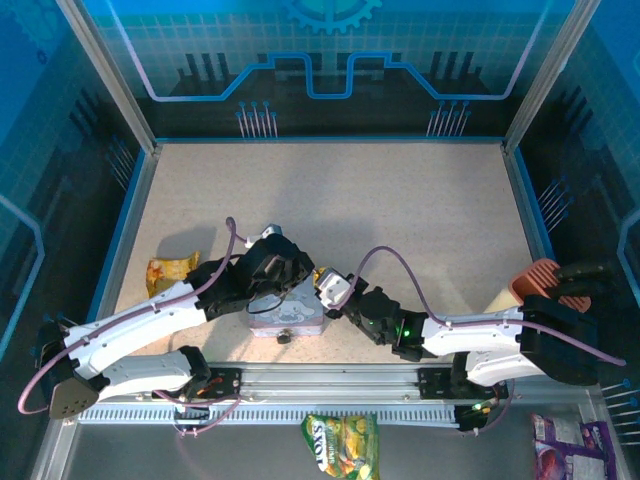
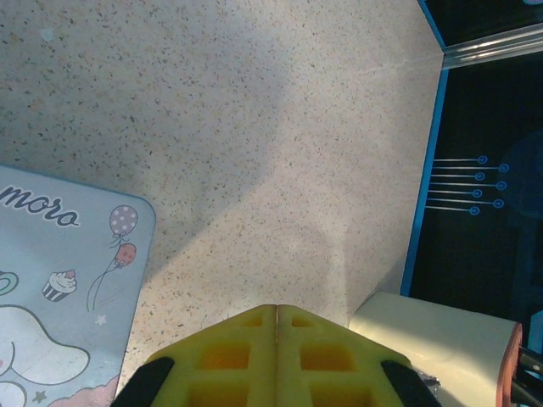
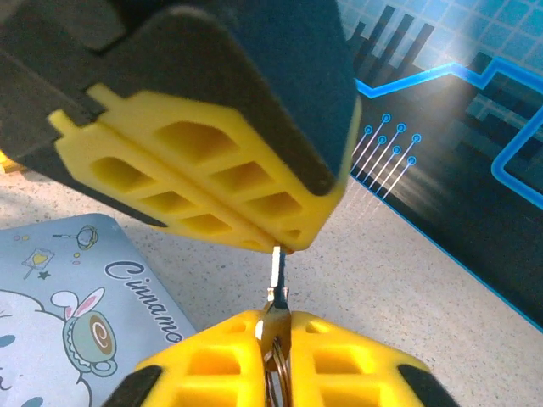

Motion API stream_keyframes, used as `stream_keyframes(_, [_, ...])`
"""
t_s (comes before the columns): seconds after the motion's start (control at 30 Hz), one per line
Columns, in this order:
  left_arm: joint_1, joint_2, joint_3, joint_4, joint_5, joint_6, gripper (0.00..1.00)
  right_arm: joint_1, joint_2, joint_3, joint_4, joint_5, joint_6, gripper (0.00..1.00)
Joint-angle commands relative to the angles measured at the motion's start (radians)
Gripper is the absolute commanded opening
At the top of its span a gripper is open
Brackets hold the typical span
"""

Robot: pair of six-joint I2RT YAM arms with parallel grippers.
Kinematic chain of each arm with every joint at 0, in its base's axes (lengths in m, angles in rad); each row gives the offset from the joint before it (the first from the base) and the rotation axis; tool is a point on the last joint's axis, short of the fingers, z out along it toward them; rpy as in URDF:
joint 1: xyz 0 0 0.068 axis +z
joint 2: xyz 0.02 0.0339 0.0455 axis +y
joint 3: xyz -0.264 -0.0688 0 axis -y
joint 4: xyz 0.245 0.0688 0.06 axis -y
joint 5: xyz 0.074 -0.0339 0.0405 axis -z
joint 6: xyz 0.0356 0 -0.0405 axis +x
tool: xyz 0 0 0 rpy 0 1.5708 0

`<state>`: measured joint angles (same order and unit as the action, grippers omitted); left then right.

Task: Unlock the padlock with the key

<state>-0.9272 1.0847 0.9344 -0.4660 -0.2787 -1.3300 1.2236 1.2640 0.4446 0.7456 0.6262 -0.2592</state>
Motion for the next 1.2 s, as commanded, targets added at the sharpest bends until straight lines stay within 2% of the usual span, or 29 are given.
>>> stream_keyframes(0.0, [-0.012, 0.005, 0.023, -0.01, -0.017, -0.001, 0.0, 0.006, -0.002, 0.045, -0.012, 0.047, 0.044, 0.04])
stream_keyframes(0.1, [-0.011, 0.0, 0.017, 0.012, -0.024, 0.026, 0.0, 0.006, -0.015, 0.042, -0.037, 0.056, 0.096, 0.0])
stream_keyframes(0.2, [-0.002, -0.023, -0.016, 0.12, -0.006, 0.115, 0.26, 0.002, -0.048, 0.041, -0.1, 0.085, 0.18, 0.0])
stream_keyframes(0.27, [0.003, -0.039, -0.042, 0.207, 0.003, 0.195, 0.36, -0.02, -0.091, 0.024, -0.134, 0.085, 0.257, 0.0])
stream_keyframes(0.33, [0.015, -0.053, -0.054, 0.265, 0.01, 0.265, 0.42, -0.061, -0.146, -0.009, -0.153, 0.016, 0.345, 0.0])
stream_keyframes(0.43, [0.03, -0.078, -0.083, 0.369, 0.026, 0.434, 0.48, -0.153, -0.225, -0.042, -0.195, -0.169, 0.476, 0.0])
stream_keyframes(0.57, [0.066, -0.119, -0.155, 0.496, 0.13, 0.625, 0.56, -0.204, -0.318, -0.087, -0.19, -0.298, 0.532, 0.0])
stream_keyframes(0.77, [0.073, -0.136, -0.206, 0.612, 0.282, 0.705, 0.53, -0.222, -0.375, -0.11, -0.173, -0.407, 0.547, 0.0])
stream_keyframes(0.9, [0.072, -0.1, -0.199, 0.646, 0.365, 0.721, 0.48, -0.221, -0.357, -0.108, -0.13, -0.485, 0.569, 0.0])
stream_keyframes(1.07, [0.073, -0.063, -0.17, 0.62, 0.383, 0.72, 0.37, -0.221, -0.347, -0.101, -0.113, -0.51, 0.579, 0.0])
stream_keyframes(1.17, [0.073, -0.054, -0.16, 0.59, 0.361, 0.715, 0.38, -0.22, -0.356, -0.108, -0.101, -0.491, 0.58, 0.0])
